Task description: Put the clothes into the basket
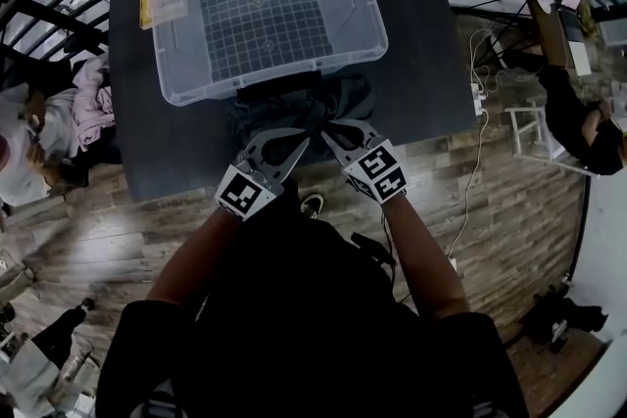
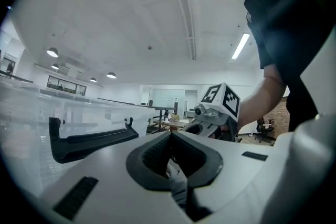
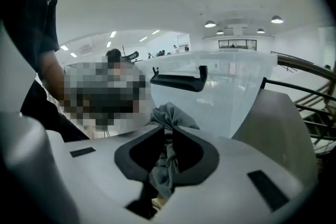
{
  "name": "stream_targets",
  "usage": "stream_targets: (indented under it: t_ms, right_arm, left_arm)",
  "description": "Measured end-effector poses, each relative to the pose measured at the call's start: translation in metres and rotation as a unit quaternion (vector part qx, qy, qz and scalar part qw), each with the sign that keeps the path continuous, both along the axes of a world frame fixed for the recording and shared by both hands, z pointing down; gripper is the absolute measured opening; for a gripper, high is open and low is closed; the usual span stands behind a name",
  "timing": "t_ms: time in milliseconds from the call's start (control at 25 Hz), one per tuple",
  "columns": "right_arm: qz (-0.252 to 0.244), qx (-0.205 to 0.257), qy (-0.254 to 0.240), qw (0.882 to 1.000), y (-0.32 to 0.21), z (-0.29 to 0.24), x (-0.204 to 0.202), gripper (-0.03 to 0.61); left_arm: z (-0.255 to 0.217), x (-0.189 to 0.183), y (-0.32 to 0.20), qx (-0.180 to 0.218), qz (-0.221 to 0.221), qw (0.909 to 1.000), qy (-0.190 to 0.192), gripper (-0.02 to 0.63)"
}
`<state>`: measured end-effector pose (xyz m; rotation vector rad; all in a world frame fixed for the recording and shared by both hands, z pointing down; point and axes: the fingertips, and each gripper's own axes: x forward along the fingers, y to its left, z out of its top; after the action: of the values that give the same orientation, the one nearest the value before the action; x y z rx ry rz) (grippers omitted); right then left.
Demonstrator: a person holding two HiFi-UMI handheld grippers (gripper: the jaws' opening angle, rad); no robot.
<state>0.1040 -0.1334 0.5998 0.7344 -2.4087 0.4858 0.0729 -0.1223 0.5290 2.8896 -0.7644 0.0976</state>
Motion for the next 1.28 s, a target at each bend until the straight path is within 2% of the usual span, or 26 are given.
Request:
stream_targets:
  t_ms: [360,520,680,840,1280]
  right_arm:
    - [-0.057,-0.071,0.064,0.994,-0.015,0.054,-0.009,0.186]
    - [-0.092,-0.099,0.101,0.986,-0.019,0.076,-0.016,0.307]
    - [-0.122,-0.119,0.134,0.976,-0.021,0.098,-0.023,0.384]
    - [-0.152,-0.130,0.165,0.966,-0.025,0.114,-0.028,0.420]
    - [-0.205,-0.153,0.232,0.939,-0.023,0.165,-0.036,0.456]
  left_arm:
    - [0.023,0.004,-0.025,0.010,-0.003,0.9999,-0.012,0.003]
    - [0.031,0.002,-0.032,0.008,-0.009,0.9998,-0.014,0.003]
    - [0.040,-0.002,-0.035,0.006,-0.014,0.9996,-0.025,0.003]
    - [0.046,-0.008,-0.038,0.000,-0.023,0.9994,-0.028,0.003]
    - [0.058,-0.017,-0.049,-0.004,-0.038,0.9987,-0.032,0.003]
